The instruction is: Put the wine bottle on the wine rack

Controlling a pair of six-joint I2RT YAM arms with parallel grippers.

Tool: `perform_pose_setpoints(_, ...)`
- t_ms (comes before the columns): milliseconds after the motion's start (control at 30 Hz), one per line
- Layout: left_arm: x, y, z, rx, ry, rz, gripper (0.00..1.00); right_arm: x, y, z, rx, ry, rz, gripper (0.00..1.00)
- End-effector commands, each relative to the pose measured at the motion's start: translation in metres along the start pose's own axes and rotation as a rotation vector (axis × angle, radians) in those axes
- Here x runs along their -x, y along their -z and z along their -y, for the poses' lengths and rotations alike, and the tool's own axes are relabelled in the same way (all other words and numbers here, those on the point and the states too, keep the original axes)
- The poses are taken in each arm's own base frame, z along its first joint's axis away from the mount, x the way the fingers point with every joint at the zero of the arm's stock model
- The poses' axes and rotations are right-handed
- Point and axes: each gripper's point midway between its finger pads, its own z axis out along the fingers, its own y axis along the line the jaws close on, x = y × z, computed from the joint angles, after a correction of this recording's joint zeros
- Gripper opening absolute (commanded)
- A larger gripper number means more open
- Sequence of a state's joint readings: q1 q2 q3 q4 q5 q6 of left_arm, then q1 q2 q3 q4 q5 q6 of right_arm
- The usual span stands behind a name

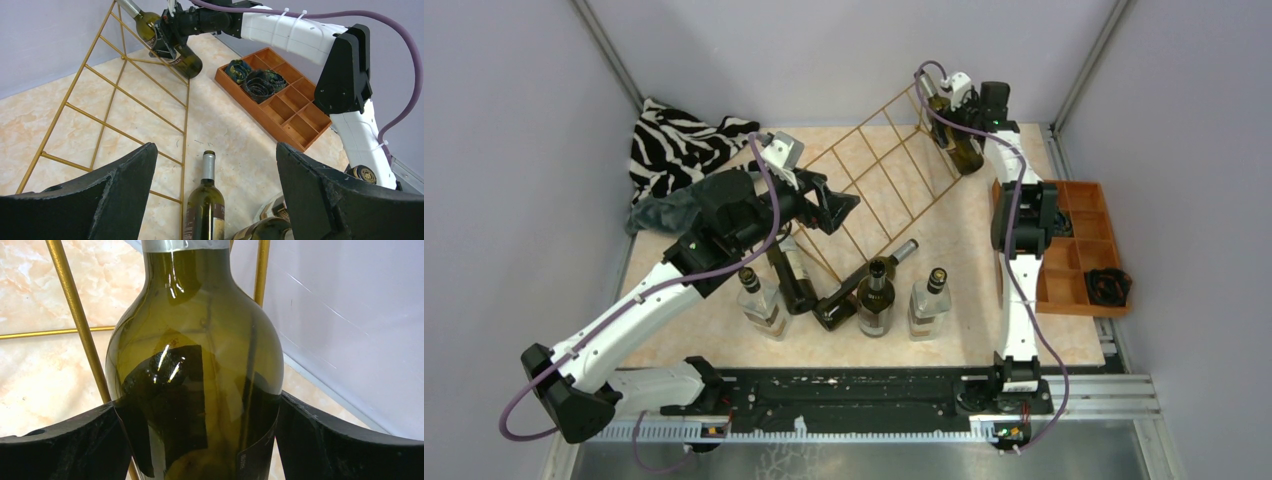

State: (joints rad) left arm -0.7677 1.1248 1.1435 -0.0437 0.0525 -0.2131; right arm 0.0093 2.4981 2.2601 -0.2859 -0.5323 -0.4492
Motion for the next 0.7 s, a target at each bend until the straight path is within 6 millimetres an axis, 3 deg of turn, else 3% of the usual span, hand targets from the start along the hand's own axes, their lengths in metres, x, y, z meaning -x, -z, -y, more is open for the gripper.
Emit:
perform_pose_setpoints(0,0.012,0.001,0.005,-0.025,0.009,0.041,0.95,0.073,0.033,0.003,-0.022,0.039,0.131,0.92)
perform_pose_setpoints(167,0.015,0.007,0.009,-0.042,0.022,0.049,0.95,0.100,0.054,0.003,-0.016,0.037,0.173,0.93)
perform_pose_setpoints(467,0.030,0.019,0.027,-0.122,0.034,0.076,0.95,0.118,0.085,-0.013,0.009,0.063,0.175,0.94)
perform_pose_setpoints(500,0.033,0.020,0.029,-0.131,0.036,0.080,0.95,0.122,0.091,-0.015,0.010,0.066,0.178,0.94)
perform_pose_setpoints(533,0.035,0.021,0.032,-0.142,0.039,0.083,0.95,0.120,0.103,-0.005,-0.011,0.062,0.174,0.94)
perform_pose_setpoints(667,0.042,0.028,0.044,-0.202,0.054,0.090,0.96,0.135,0.136,-0.015,-0.005,0.069,0.181,0.94)
